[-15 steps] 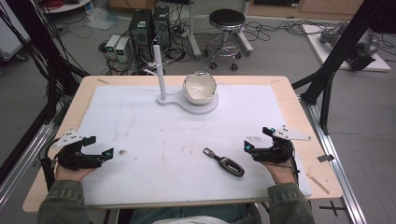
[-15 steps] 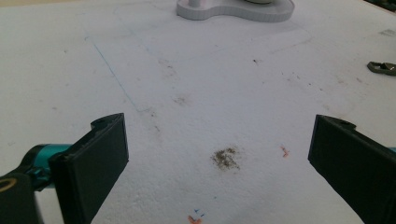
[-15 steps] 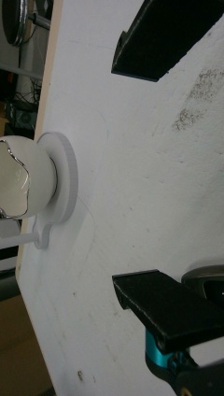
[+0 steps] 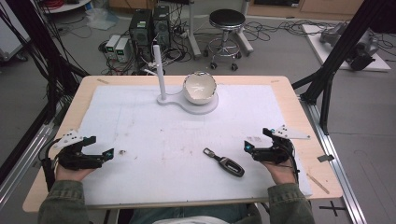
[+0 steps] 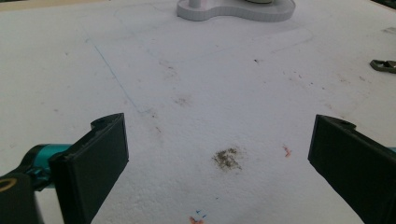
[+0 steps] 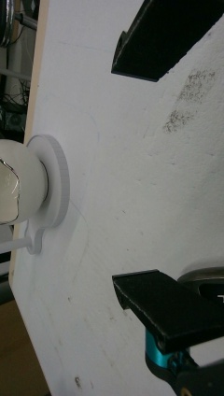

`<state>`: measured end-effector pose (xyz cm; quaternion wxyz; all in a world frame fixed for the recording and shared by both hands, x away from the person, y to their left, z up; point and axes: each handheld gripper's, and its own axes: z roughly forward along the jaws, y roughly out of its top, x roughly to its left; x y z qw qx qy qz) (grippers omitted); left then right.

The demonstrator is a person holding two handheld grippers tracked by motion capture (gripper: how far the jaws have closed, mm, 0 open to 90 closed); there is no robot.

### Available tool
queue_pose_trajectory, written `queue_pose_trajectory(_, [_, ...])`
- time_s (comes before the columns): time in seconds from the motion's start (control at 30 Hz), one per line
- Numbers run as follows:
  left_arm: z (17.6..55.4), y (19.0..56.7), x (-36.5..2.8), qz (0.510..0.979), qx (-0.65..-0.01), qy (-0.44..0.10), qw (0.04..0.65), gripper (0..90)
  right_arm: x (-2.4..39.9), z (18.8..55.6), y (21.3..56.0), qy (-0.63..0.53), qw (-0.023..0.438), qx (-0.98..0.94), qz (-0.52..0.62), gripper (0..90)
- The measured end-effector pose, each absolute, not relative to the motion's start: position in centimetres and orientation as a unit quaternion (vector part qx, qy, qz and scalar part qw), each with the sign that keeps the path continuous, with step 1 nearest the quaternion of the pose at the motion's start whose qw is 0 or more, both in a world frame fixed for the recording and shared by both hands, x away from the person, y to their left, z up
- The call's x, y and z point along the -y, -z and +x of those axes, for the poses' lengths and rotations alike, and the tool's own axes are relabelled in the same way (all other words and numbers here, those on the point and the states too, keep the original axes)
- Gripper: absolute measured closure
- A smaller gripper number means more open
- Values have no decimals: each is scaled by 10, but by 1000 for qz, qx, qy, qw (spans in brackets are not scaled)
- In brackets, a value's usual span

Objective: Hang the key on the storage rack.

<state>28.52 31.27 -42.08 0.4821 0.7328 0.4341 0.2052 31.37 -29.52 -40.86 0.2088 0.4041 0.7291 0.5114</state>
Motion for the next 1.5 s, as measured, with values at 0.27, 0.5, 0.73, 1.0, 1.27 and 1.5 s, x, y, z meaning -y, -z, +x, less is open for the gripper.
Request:
queue_pose_trajectory(0.27, [283, 420, -314, 727, -437, -210, 486, 55, 295, 315, 409, -505, 211, -731, 406, 11])
queue_pose_trajectory(0.5, [284, 421, -314, 729, -437, -208, 483, 55, 290, 316, 410, -500, 207, -738, 403, 11])
queue_pose_trajectory(0.73, [284, 422, -313, 732, -436, -204, 482, 55, 279, 324, 412, -477, 195, -763, 391, 11])
queue_pose_trajectory(1.0, [283, 422, -314, 730, -438, -203, 484, 55, 264, 326, 412, -454, 184, -787, 375, 10])
queue_pose_trajectory(1.27, [280, 423, -313, 727, -440, -198, 488, 55, 253, 326, 416, -427, 166, -809, 368, 10])
queue_pose_trajectory(1.5, [280, 423, -313, 730, -440, -198, 484, 55, 243, 330, 415, -412, 154, -824, 356, 10])
